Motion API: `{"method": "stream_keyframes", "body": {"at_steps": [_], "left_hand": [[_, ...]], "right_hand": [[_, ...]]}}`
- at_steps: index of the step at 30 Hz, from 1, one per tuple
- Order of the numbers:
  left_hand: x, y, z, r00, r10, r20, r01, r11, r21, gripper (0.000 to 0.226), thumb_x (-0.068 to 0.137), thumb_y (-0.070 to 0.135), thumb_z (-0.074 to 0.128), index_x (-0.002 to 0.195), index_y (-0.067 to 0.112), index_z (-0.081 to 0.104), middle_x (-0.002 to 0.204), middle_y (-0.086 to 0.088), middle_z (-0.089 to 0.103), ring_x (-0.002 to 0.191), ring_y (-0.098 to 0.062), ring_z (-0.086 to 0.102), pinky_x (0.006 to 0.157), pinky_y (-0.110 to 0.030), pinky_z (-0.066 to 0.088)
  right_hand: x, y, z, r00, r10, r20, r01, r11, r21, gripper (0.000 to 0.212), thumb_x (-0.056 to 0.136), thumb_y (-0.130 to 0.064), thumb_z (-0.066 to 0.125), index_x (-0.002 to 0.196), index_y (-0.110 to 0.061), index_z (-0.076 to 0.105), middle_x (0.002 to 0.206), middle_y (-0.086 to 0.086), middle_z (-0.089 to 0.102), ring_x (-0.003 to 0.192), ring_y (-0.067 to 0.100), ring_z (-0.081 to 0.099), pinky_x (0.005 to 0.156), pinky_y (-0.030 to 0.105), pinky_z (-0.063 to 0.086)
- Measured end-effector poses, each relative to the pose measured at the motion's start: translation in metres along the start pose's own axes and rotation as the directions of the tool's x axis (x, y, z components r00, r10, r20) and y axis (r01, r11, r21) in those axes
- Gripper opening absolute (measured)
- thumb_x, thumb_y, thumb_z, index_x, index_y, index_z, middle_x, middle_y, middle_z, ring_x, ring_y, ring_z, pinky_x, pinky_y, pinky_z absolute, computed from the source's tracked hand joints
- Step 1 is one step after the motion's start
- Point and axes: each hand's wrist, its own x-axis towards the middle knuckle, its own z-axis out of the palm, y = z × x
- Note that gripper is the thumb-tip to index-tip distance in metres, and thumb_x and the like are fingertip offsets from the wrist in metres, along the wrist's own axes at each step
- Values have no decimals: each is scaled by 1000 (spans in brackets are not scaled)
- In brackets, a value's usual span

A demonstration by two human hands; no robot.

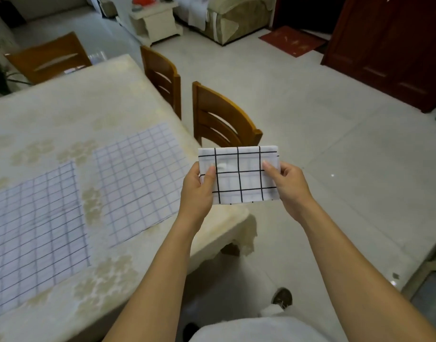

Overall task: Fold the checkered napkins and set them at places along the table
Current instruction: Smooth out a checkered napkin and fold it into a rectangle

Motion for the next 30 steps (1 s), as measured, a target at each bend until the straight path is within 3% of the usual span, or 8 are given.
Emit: {"method": "stream_keyframes", "body": {"at_steps": [4,8,16,18,21,26,30], "left_hand": [[19,22,74,999,-19,51,23,997,-75,29,104,37,54,129,25,62,116,7,73,107,-13,69,83,-29,61],[32,44,133,990,-78,115,97,981,-168,20,99,30,63,113,18,69,104,0,78,98,-17,75,85,-40,62],[91,55,197,993,-10,114,14,999,-30,18,99,35,63,106,22,73,101,4,78,98,-15,74,90,-44,60],[115,57,214,990,6,144,0,999,-44,18,101,32,61,105,20,73,101,2,78,97,-15,74,86,-38,61],[160,61,242,986,11,167,-1,998,-59,20,102,30,59,106,16,73,98,3,79,93,-12,75,79,-29,61],[251,77,291,979,-35,201,63,989,-132,27,102,33,59,104,11,75,97,-3,79,92,-19,76,86,-44,62],[323,97,313,972,-53,229,91,983,-160,32,104,38,55,104,12,75,101,-4,78,95,-20,75,90,-47,59]], "right_hand": [[34,-5,-73,999,-25,-34,26,999,27,26,100,-38,61,105,-16,74,99,1,77,94,19,74,83,39,62],[63,-19,-132,997,-63,-44,65,998,28,26,101,-36,60,102,-15,73,99,5,77,95,23,73,84,43,61],[129,-25,-185,999,-31,-26,32,998,57,25,97,-34,65,96,-11,74,91,3,78,86,19,75,70,32,59],[154,-30,-195,997,-39,-65,40,999,17,24,97,-33,67,90,-12,74,84,0,77,80,14,74,65,28,57],[199,-43,-216,991,-86,-104,79,994,-71,26,96,-34,68,88,-10,73,86,10,75,78,14,71,68,35,60],[291,-80,-251,989,-99,-108,79,981,-175,31,94,-38,70,87,-9,73,81,10,70,76,19,66,73,39,56],[358,-113,-262,994,-76,-78,67,991,-114,18,96,-28,69,92,-12,76,90,7,78,82,17,74,71,34,59]]}}
